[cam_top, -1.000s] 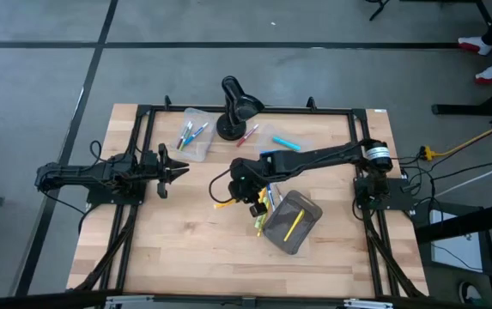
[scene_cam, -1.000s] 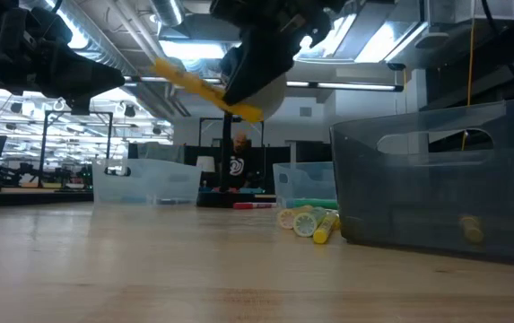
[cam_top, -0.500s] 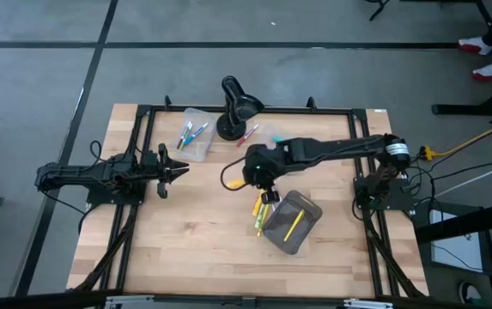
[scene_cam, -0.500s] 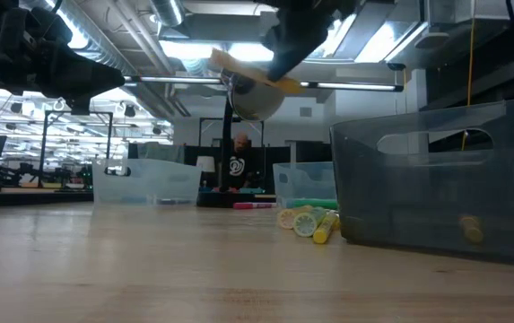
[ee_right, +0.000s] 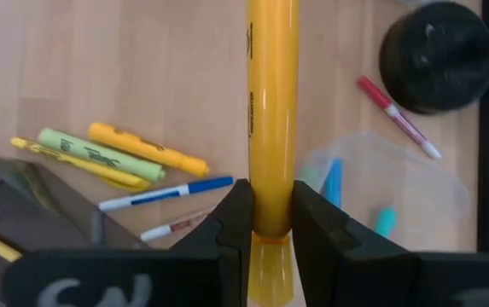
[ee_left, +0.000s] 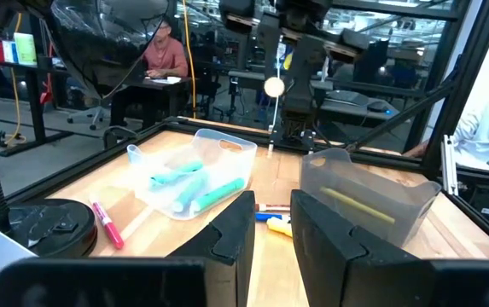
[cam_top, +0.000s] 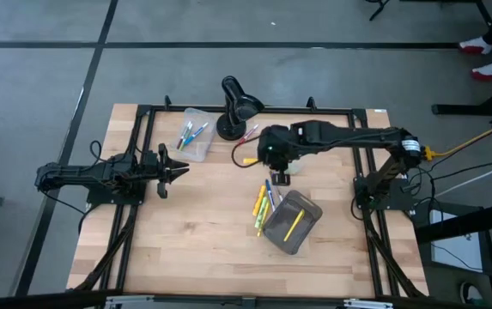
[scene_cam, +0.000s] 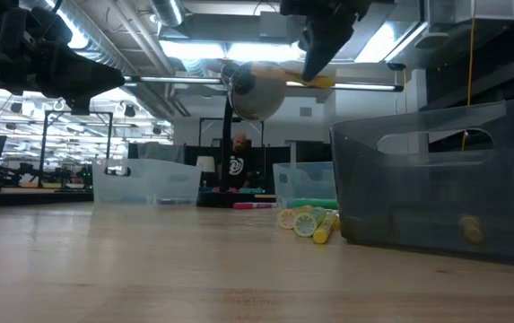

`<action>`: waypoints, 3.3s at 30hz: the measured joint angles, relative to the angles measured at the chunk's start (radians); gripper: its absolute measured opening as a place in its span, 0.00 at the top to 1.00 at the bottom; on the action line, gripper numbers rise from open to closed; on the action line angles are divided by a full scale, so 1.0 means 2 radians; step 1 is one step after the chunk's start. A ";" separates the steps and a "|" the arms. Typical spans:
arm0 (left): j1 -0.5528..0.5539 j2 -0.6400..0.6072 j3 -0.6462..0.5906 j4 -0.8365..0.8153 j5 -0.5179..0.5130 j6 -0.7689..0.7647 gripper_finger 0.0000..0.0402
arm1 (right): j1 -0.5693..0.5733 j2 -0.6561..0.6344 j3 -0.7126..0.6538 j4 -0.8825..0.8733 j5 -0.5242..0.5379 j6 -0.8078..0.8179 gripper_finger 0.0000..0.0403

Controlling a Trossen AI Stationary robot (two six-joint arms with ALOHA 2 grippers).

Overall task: Pick & Place Markers
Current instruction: Put the left yellow highlighter pen into the right transparent bin

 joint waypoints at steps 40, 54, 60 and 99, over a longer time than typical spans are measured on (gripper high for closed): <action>0.000 0.000 0.000 0.000 0.000 0.000 0.82 | -0.080 -0.253 -0.322 0.223 0.059 0.122 0.85; 0.000 0.000 0.000 0.000 0.000 0.000 0.82 | -0.114 -0.188 -0.361 0.321 0.065 0.125 0.85; 0.000 0.000 0.000 0.000 0.000 0.000 0.82 | -0.132 -0.157 -0.361 0.331 0.081 0.117 0.85; 0.000 0.000 0.000 0.000 0.000 0.000 0.82 | -0.147 -0.073 -0.360 0.306 0.069 0.103 0.78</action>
